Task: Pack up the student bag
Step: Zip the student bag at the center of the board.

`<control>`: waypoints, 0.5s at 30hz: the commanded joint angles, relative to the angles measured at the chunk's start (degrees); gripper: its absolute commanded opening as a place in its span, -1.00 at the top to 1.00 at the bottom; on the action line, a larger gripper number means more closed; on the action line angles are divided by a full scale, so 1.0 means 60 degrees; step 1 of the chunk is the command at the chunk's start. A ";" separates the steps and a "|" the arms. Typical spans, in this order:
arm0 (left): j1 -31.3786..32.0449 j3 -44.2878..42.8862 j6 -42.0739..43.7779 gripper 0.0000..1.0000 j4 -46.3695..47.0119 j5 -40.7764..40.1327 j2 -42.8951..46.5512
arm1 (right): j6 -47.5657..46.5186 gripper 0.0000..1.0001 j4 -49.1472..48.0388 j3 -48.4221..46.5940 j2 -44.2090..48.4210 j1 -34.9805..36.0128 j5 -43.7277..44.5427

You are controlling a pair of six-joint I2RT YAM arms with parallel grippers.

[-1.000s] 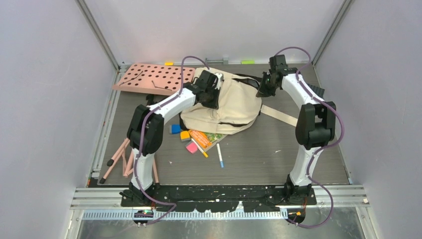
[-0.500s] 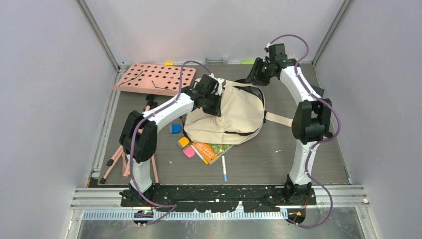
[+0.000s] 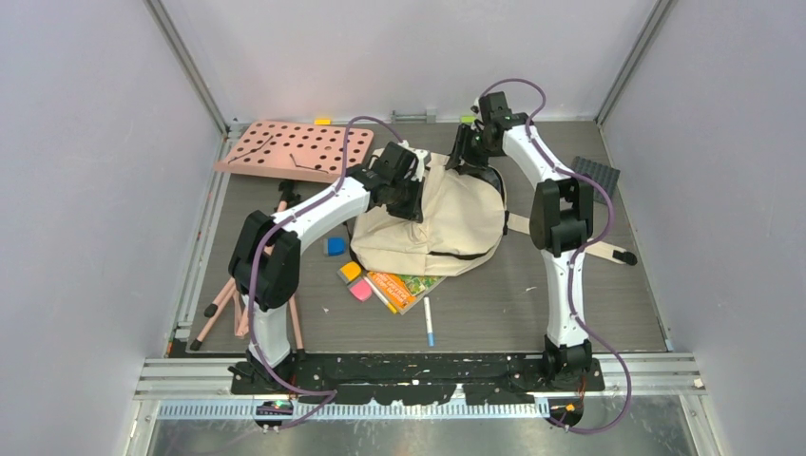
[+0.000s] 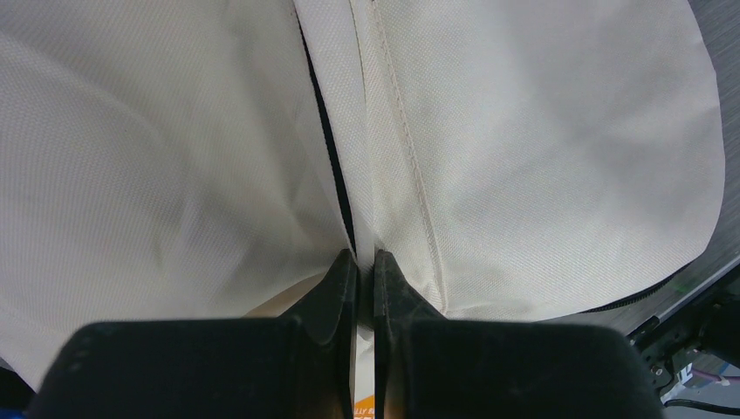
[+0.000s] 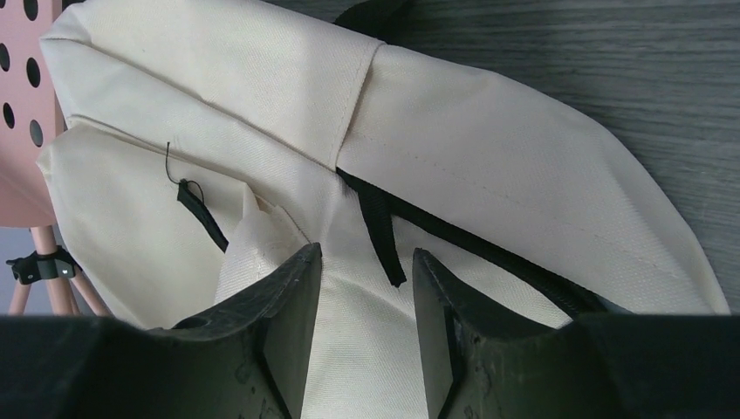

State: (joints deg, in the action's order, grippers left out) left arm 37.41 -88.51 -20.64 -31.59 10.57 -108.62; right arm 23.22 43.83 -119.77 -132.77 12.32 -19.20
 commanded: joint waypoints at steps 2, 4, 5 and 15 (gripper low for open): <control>0.0048 -0.0175 -0.0046 1.00 -0.0286 0.0321 0.0378 | -0.0204 0.07 0.0198 -0.0851 -0.0130 -0.0020 -0.0043; 0.0049 -0.0164 -0.0060 1.00 -0.0299 0.0319 0.0375 | -0.0217 0.12 0.0239 -0.0937 -0.0226 -0.0017 -0.0074; 0.0037 -0.0161 -0.0073 1.00 -0.0300 0.0319 0.0391 | -0.0233 0.13 0.0257 -0.0970 -0.0255 -0.0017 -0.0085; 0.0049 -0.0390 -0.0104 1.00 -0.0454 0.0175 0.0411 | -0.0360 0.37 0.0377 -0.0949 -0.0490 0.0006 -0.0231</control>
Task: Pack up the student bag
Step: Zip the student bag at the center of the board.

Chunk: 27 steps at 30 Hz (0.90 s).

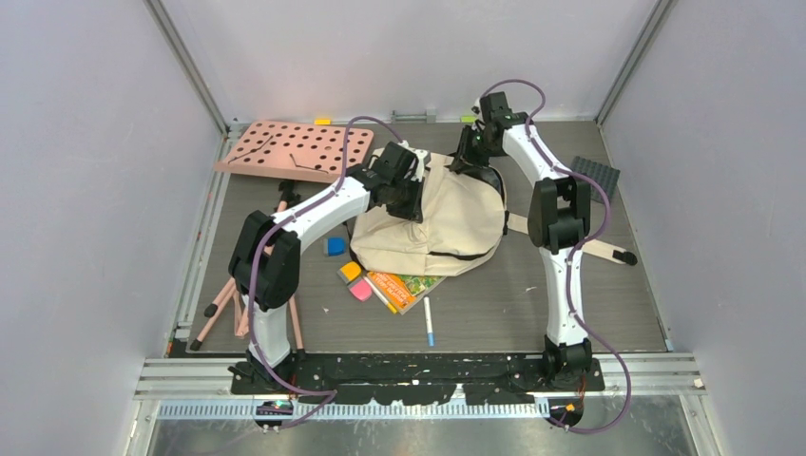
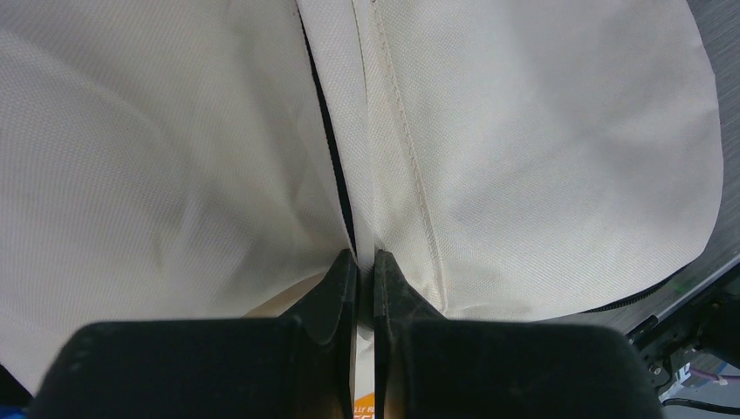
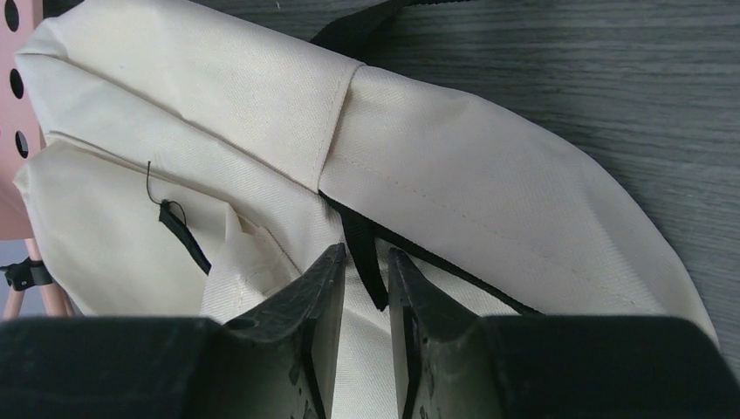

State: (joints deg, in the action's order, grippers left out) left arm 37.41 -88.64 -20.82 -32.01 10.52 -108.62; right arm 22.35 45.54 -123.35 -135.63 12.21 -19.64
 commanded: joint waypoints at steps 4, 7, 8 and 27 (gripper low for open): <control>0.0046 -0.0417 -0.0090 1.00 -0.0450 0.0209 0.0349 | -0.0263 0.45 0.0111 -0.0345 -0.0057 0.0051 -0.0296; 0.0008 -0.0477 -0.0135 1.00 -0.0462 0.0184 0.0349 | -0.0263 0.73 0.0077 -0.0372 -0.0045 0.0087 -0.0282; -0.0025 -0.0554 -0.0165 1.00 -0.0489 0.0184 0.0338 | -0.0251 0.88 0.0067 -0.0373 -0.0013 0.0088 -0.0231; -0.2891 -0.4836 -0.0743 -0.31 -0.0873 -0.0631 -0.2204 | -0.0517 0.98 -0.0081 -0.0044 0.0813 0.0090 0.0486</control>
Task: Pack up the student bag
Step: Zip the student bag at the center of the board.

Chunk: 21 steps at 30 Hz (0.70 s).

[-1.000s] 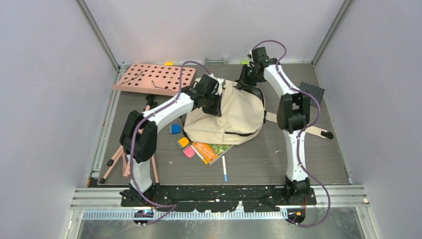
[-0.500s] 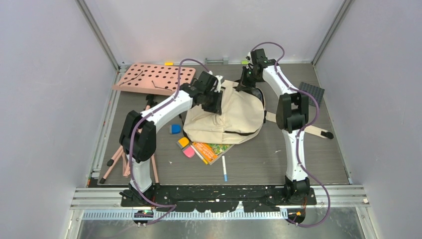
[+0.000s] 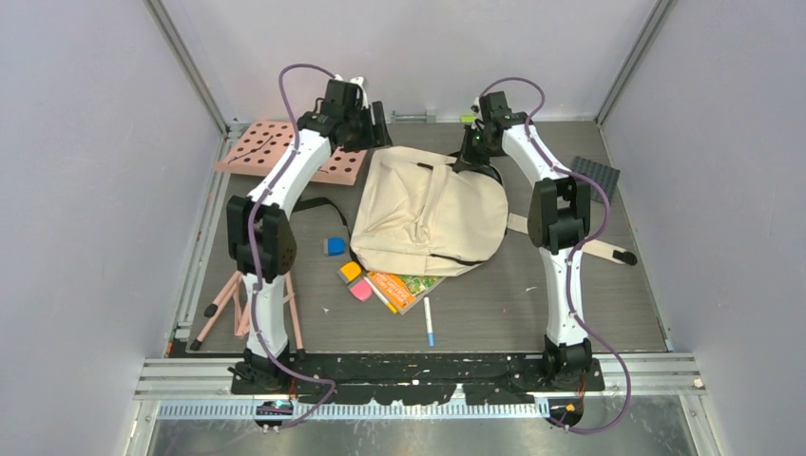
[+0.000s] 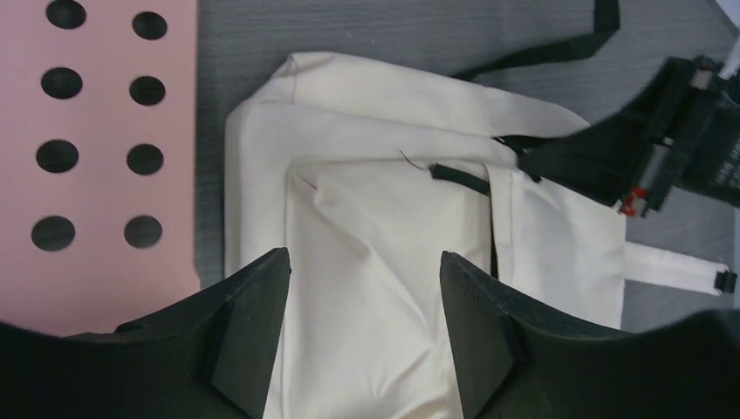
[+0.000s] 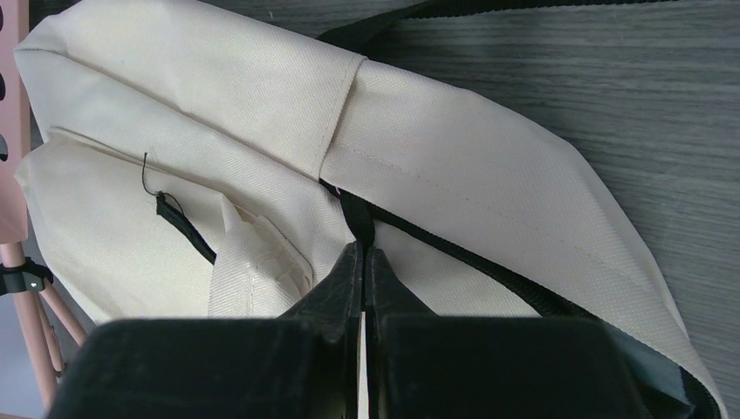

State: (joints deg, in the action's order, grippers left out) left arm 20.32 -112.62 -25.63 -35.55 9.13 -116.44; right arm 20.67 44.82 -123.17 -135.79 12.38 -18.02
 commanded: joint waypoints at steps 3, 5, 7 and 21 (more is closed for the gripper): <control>-0.0238 -0.1699 0.0073 -0.32 -0.0397 -0.0555 -0.1666 | -0.0262 0.98 0.0103 -0.0101 0.0857 0.0060 0.0223; -0.0344 -0.2315 0.0012 -0.33 -0.0574 -0.0522 -0.2189 | -0.0265 0.99 0.0105 -0.0110 0.0884 0.0060 0.0169; -0.0395 -0.2811 0.0060 -0.34 -0.0568 -0.0536 -0.2729 | -0.0260 0.98 0.0119 -0.0098 0.0892 0.0060 0.0119; -0.0456 -0.3324 -0.0108 -0.39 0.0132 -0.0940 -0.4018 | -0.0250 0.98 0.0198 -0.0081 0.0952 0.0060 -0.0058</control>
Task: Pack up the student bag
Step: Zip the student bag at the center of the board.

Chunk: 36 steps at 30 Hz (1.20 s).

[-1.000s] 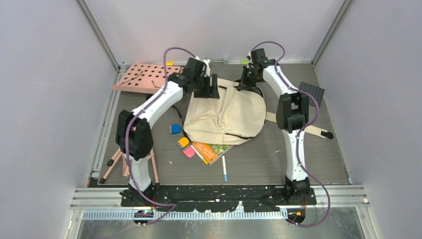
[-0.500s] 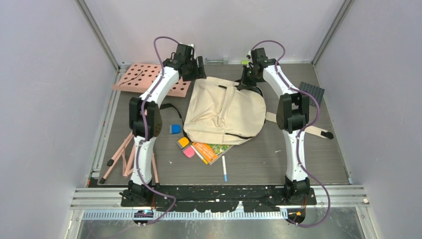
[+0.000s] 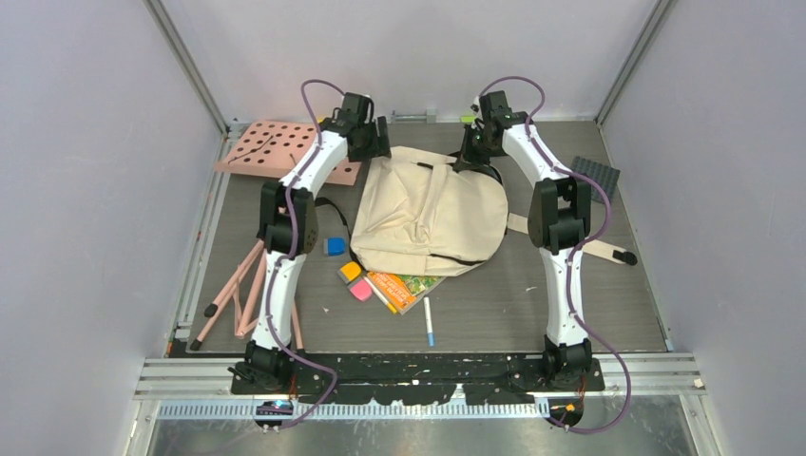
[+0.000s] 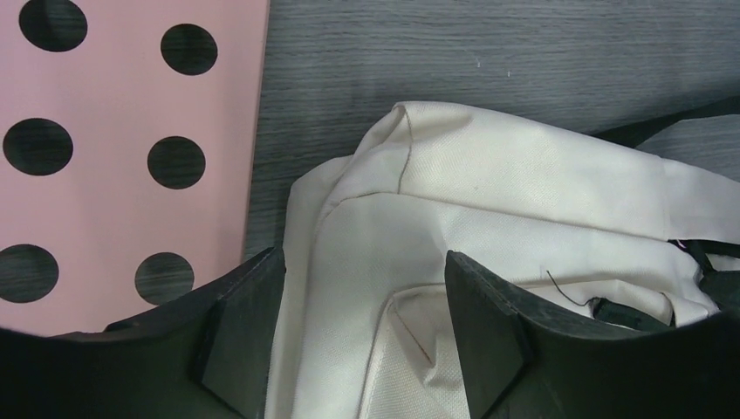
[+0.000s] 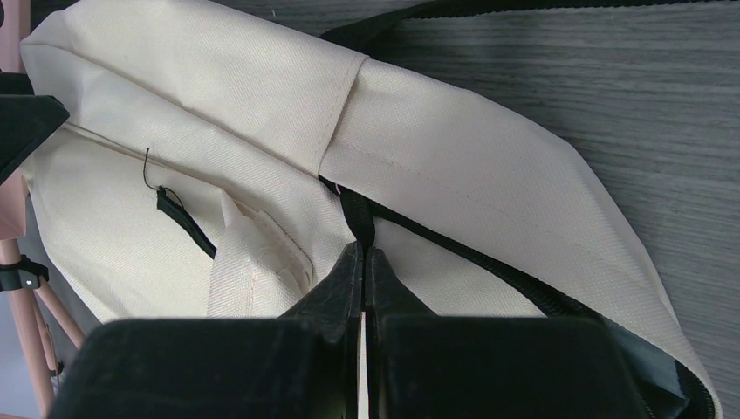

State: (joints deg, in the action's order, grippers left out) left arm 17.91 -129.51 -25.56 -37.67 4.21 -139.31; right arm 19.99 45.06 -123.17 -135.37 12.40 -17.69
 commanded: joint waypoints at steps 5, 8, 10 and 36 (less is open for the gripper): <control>-0.0041 -0.0475 -0.0382 -0.14 0.0576 0.0302 -0.0377 | -0.0169 0.98 0.0157 -0.0070 0.0902 0.0057 0.0017; -0.0043 -0.0360 -0.0544 0.13 0.0795 0.0568 -0.0358 | -0.0405 0.98 0.0096 0.0035 0.1078 0.0108 0.0588; -0.0056 -0.0351 -0.0631 0.45 0.0800 0.0583 -0.0318 | -0.0642 0.98 0.0101 0.0093 0.1207 0.0146 0.1035; -0.0309 0.0307 0.0065 1.00 0.0922 -0.0424 0.0602 | -0.1869 0.98 0.0401 0.2586 0.3260 -0.0291 0.4971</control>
State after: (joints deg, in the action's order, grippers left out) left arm 17.87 -127.57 -27.97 -31.99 6.28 -140.22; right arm 9.23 46.98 -110.96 -123.33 12.53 8.01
